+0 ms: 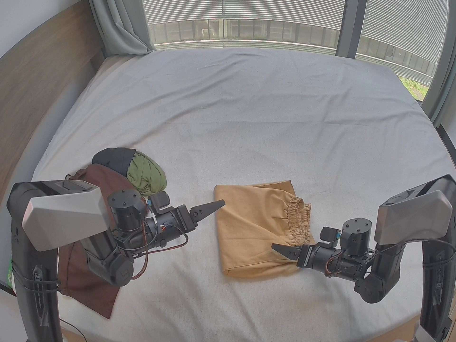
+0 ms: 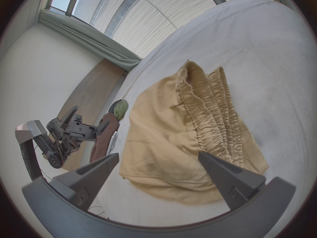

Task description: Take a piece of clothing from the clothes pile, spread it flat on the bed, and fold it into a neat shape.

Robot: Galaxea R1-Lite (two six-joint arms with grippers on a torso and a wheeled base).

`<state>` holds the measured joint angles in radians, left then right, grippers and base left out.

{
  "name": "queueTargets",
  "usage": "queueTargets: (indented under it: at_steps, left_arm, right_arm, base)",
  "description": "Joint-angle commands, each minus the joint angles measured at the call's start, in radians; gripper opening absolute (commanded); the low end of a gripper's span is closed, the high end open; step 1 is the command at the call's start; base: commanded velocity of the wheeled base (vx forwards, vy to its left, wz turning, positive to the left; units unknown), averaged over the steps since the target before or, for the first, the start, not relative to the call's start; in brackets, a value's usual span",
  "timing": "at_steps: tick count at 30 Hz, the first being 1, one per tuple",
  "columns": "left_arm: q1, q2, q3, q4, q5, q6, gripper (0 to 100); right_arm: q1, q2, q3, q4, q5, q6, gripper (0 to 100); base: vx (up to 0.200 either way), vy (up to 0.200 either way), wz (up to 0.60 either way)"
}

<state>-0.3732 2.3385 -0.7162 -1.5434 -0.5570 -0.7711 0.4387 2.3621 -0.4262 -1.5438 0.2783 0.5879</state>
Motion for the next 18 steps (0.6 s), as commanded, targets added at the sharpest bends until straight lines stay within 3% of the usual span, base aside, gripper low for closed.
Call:
queueTargets:
  at_steps: [1, 11, 18]
  left_arm:
    - [0.022, -0.064, 0.07, -0.001, -0.009, 0.013, 100]
    - [0.096, -0.099, 0.149, -0.003, -0.058, 0.136, 100]
    - [0.102, -0.133, 0.153, -0.001, -0.064, 0.154, 100]
  right_arm:
    - [-0.006, 0.062, 0.006, 0.004, -0.005, -0.017, 100]
    - [-0.006, 0.069, 0.007, 0.002, -0.005, -0.03, 100]
    - [0.002, 0.025, 0.026, 0.004, -0.004, -0.03, 100]
  base:
    - [0.0, 0.0, 0.0]
    - [0.0, 0.0, 0.0]
    - [0.0, 0.0, 0.0]
